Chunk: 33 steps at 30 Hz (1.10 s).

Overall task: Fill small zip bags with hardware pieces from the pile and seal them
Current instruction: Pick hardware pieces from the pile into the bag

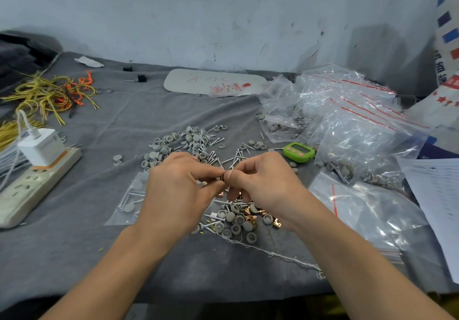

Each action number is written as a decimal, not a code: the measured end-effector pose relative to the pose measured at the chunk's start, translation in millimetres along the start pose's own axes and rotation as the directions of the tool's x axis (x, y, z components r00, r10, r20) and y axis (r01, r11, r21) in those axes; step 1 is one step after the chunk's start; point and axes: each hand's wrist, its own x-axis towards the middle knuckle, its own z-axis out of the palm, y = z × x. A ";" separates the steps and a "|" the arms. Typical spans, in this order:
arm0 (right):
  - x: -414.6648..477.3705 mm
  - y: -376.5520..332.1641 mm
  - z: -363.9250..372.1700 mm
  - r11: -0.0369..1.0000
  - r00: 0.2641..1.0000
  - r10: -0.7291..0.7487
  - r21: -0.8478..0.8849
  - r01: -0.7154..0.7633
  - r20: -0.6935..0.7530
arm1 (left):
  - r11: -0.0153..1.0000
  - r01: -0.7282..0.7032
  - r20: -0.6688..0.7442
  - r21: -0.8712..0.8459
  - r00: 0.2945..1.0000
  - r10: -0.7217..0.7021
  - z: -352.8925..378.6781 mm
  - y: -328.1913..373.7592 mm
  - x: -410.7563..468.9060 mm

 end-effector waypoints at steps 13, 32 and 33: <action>6.9 1.9 10.9 0.994 0.944 0.019 0.110 0.018 -0.330 | 0.982 -0.021 -0.106 0.187 0.994 0.041 10.7 9.4 1.3; 16.7 5.7 13.0 0.718 0.967 0.177 0.647 -0.255 0.185 | 0.963 0.252 0.154 -0.097 0.960 -0.235 -11.4 -0.8 16.3; 18.0 7.8 12.2 0.732 0.970 0.192 0.637 -0.241 0.147 | 0.964 0.249 0.203 -0.088 0.952 -0.228 -13.7 -4.6 17.7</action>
